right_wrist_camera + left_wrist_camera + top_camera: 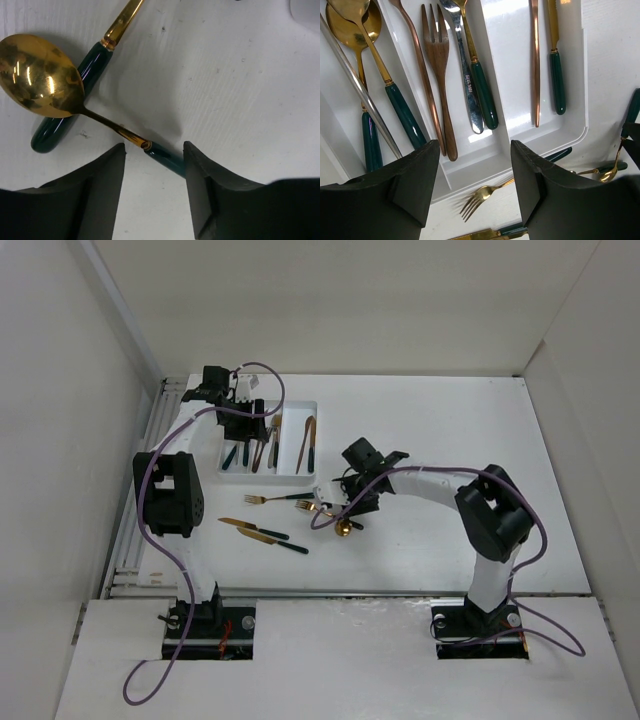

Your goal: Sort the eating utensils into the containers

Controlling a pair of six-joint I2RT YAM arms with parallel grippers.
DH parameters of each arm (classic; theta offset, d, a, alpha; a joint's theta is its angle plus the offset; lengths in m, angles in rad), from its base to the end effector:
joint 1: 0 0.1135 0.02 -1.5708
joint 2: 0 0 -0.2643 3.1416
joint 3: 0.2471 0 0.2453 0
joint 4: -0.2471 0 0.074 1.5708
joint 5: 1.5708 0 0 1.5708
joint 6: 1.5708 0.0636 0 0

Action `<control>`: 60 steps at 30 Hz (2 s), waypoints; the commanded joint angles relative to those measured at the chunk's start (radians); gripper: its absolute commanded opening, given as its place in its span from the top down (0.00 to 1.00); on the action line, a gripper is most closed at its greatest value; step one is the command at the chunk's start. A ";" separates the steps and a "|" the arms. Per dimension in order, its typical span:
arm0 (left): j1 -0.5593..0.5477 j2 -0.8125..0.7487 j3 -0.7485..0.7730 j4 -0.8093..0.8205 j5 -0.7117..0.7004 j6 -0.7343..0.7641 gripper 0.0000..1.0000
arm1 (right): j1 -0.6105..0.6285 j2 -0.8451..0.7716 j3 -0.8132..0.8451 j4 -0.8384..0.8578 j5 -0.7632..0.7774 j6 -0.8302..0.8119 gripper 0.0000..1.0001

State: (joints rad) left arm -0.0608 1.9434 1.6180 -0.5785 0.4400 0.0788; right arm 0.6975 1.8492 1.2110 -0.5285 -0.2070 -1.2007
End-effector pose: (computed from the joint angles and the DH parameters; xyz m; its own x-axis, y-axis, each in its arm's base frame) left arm 0.4397 -0.0539 0.2371 -0.7568 0.1174 -0.6430 0.3787 0.8806 -0.2850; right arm 0.2775 0.2496 0.1488 0.3889 -0.8645 -0.3184 -0.9068 -0.2980 -0.2982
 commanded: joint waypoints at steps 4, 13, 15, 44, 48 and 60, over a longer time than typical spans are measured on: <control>0.004 -0.018 0.020 -0.017 0.017 0.015 0.44 | 0.001 0.070 0.019 -0.034 -0.057 -0.016 0.56; 0.004 -0.018 0.011 -0.017 0.017 0.015 0.44 | 0.000 -0.005 -0.028 -0.021 -0.046 -0.025 0.78; 0.004 -0.018 0.011 -0.017 0.017 0.015 0.44 | 0.000 -0.018 -0.047 -0.021 -0.046 -0.025 0.80; 0.004 -0.009 0.040 -0.047 0.042 0.041 0.44 | -0.038 -0.252 -0.033 0.054 -0.307 0.229 1.00; 0.004 -0.046 0.059 -0.057 0.089 0.088 0.44 | -0.143 -0.373 -0.004 0.259 -0.456 0.493 1.00; -0.054 -0.227 0.132 -0.110 0.549 0.421 0.38 | -0.260 -0.383 0.064 0.985 -0.402 1.441 1.00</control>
State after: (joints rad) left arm -0.0723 1.8103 1.6650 -0.6399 0.7624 0.3504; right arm 0.4343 1.4334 1.2457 0.1944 -0.6491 -0.0837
